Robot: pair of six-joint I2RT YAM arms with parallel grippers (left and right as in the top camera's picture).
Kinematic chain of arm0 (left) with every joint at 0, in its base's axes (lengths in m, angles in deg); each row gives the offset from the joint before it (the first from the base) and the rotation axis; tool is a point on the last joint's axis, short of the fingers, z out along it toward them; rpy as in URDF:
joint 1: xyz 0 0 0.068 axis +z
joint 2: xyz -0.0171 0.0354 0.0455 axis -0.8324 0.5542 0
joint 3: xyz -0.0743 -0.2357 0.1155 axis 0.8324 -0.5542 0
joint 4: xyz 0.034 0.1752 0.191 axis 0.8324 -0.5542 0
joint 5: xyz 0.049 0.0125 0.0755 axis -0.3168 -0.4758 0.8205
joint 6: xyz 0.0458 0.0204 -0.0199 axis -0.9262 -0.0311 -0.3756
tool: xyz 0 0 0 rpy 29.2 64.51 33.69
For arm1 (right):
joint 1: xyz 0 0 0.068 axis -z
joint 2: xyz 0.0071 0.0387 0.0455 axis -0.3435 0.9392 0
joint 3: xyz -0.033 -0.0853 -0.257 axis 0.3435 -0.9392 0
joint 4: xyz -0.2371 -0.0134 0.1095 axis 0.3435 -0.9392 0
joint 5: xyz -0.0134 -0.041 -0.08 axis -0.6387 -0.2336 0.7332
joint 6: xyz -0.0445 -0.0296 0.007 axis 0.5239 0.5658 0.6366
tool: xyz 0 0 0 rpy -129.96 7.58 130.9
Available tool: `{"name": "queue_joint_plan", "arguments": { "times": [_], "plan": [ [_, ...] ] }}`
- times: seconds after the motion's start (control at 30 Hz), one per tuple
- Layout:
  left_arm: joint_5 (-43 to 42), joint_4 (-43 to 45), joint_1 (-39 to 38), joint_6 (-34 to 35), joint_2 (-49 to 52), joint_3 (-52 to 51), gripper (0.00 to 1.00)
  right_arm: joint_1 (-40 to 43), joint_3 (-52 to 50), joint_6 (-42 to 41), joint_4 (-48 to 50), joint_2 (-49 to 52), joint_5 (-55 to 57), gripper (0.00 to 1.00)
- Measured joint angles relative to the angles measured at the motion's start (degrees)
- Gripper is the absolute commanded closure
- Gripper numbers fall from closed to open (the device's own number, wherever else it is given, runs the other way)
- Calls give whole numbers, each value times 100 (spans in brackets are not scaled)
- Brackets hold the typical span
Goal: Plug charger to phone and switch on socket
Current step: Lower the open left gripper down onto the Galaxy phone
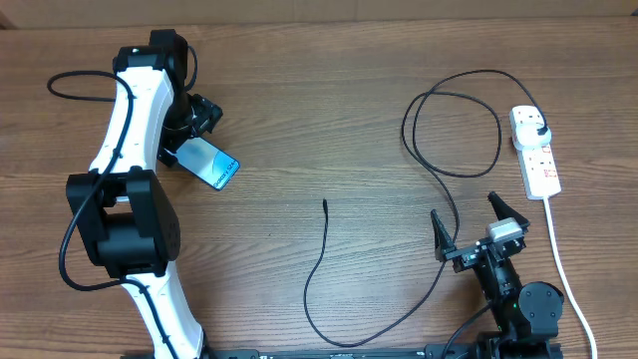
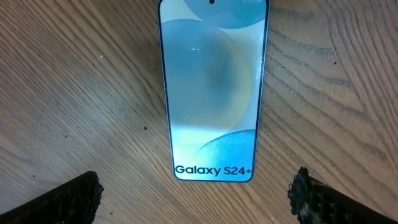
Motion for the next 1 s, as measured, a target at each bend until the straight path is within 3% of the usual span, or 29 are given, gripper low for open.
{"name": "queue_joint_plan", "arguments": {
  "times": [0.43,1.0],
  "plan": [
    [-20,509,0,385,0,-544,0,0,0,0,-4,0,2,0],
    [-15,1869,0,468,7,-1558,0,0,0,-2,-2,0,-2,0]
  ]
}}
